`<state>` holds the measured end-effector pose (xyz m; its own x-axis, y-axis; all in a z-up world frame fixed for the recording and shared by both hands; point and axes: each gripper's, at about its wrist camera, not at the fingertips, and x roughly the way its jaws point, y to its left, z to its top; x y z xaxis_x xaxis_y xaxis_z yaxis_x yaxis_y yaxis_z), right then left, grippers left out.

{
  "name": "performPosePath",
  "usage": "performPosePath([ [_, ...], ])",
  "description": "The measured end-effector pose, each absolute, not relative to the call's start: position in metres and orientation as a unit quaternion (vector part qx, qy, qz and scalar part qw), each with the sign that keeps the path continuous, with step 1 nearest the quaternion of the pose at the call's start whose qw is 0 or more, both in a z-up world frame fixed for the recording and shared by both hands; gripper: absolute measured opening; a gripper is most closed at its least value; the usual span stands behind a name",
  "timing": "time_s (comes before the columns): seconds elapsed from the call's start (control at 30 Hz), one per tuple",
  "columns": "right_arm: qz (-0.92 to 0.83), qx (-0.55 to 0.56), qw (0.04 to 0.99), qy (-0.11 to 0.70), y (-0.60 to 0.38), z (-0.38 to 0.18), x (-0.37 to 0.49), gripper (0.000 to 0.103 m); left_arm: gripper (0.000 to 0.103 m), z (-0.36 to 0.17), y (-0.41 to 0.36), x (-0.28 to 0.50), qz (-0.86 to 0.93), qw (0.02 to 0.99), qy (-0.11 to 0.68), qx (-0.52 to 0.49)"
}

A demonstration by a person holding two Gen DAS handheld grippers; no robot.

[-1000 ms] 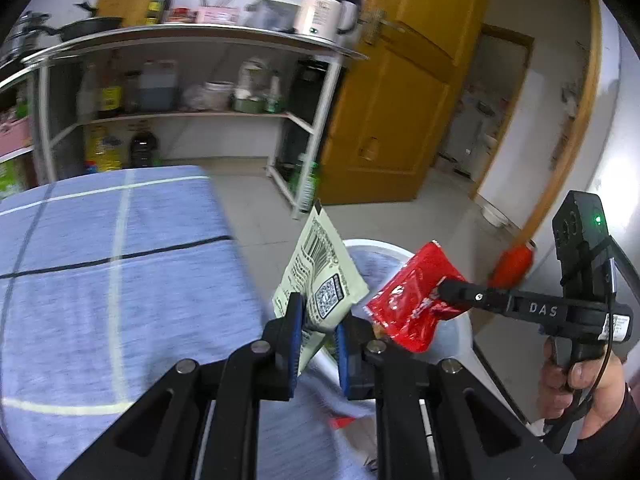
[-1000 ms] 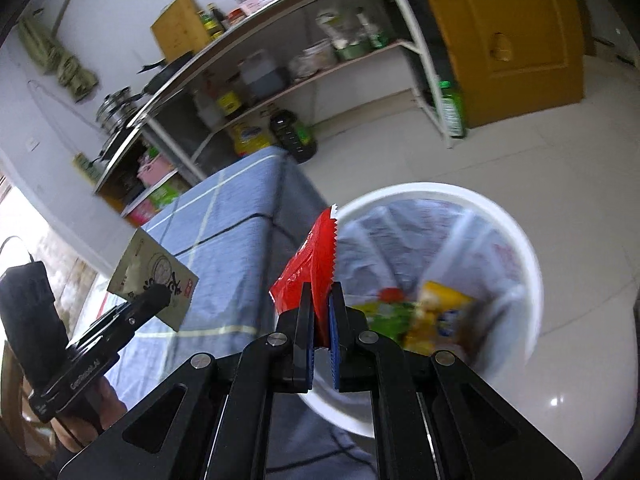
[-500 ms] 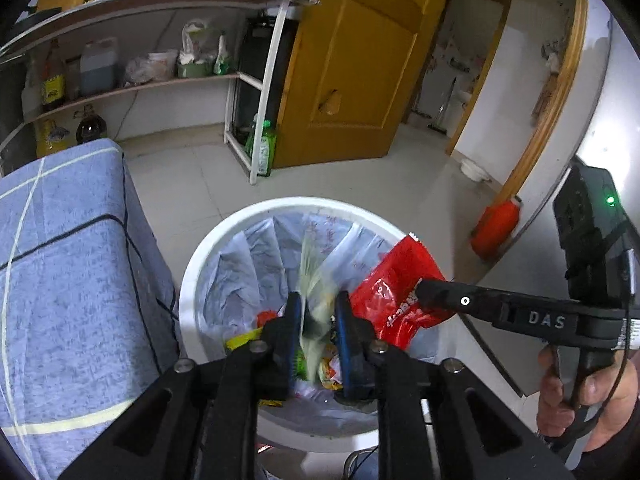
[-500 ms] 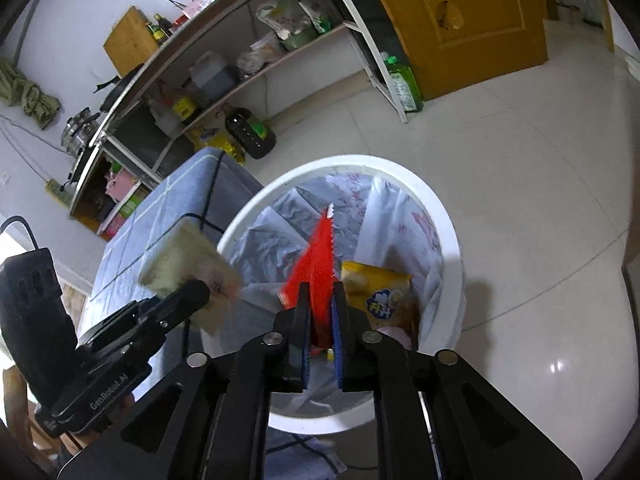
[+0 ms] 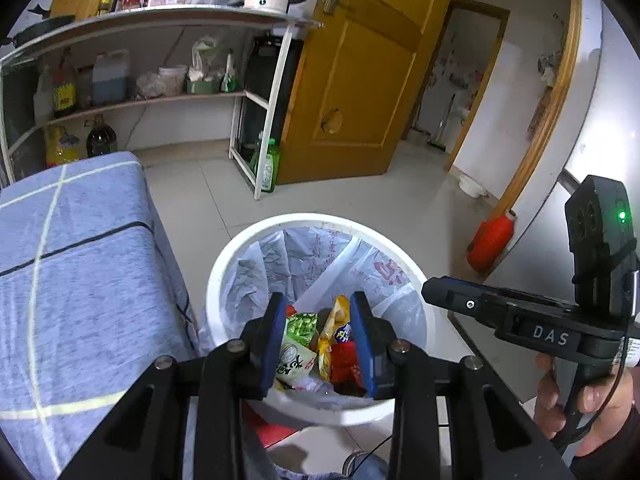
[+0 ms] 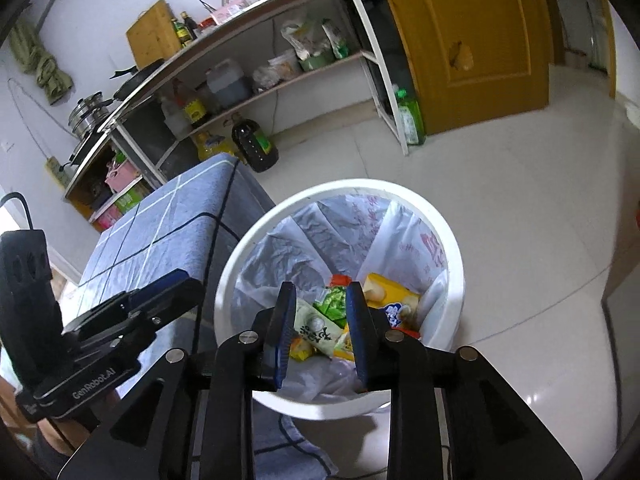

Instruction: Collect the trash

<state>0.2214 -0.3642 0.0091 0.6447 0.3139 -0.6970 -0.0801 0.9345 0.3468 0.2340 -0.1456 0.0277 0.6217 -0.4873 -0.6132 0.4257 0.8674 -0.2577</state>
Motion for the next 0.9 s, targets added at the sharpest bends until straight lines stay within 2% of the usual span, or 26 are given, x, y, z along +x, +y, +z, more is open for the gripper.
performPosePath([
  [0.13,0.107,0.13,0.903,0.396,-0.353,0.015,0.201,0.027,0.035,0.039,-0.131,0.214,-0.252,0.905,0.339,-0.046],
  [0.23,0.109,0.117,0.907,0.389,-0.342,0.019,0.185,0.027,0.043,0.044,-0.122,0.198,-0.251,0.908,0.332,-0.047],
  [0.63,0.096,0.048,0.929,0.353,-0.305,0.023,0.104,0.027,0.047,0.05,-0.09,0.134,-0.219,0.926,0.305,-0.036],
  [0.9,0.082,0.021,0.94,0.331,-0.294,0.02,0.055,0.027,0.047,0.033,-0.075,0.091,-0.194,0.932,0.306,-0.033],
])
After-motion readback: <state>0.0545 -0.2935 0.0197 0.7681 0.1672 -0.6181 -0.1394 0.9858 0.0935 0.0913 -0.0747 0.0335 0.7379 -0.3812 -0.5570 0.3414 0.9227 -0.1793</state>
